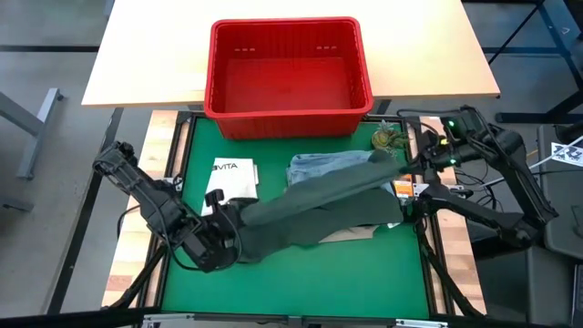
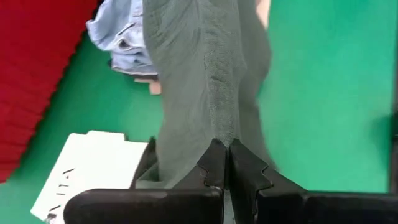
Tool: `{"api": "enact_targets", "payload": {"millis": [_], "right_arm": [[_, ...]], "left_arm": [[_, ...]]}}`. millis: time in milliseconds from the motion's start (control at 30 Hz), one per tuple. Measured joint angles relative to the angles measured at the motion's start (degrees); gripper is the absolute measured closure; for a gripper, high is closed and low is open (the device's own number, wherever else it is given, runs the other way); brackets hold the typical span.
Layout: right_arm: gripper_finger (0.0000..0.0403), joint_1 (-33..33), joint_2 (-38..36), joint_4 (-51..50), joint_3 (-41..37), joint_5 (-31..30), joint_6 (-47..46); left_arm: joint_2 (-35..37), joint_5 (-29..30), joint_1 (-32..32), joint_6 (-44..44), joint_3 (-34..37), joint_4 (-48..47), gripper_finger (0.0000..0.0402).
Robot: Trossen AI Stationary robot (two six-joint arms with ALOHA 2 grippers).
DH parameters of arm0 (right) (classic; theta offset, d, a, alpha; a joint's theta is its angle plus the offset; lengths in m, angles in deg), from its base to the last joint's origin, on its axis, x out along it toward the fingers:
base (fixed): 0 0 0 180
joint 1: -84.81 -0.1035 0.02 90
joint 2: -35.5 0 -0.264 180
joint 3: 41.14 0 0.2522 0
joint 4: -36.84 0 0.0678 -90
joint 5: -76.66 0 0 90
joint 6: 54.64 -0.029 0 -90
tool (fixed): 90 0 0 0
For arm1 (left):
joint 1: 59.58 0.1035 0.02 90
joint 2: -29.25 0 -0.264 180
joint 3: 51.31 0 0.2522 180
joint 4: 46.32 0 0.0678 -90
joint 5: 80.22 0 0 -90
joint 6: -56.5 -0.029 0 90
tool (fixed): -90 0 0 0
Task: Fold Laundry from Bin
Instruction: Fold the green shirt
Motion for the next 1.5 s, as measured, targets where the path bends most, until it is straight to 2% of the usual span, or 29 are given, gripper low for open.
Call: {"api": "enact_targets", "payload": {"millis": [367,933,1300,1500], "right_arm": [[0.0402,0.0,-1.7,-0.7,-0.7,-1.8,0.2],[0.0399,0.0,-1.6,-1.7,-14.3,-3.3,-0.3],[0.0334,0.0,-1.6,-1.5,-16.8,-8.7,-0.9],[0.0286,0.0,-1.6,-1.3,-16.8,-10.3,-1.0]], "left_arm": [[-3.1,-0.4,-0.5,0.0,0.0,3.0,0.0397],[-14.3,-3.0,-0.1,0.0,0.0,3.2,0.0391],[-18.5,-6.8,-0.2,0.2,0.0,3.2,0.0389],[-18.5,-6.7,0.9,7.6,0.0,4.1,0.0356]]}}
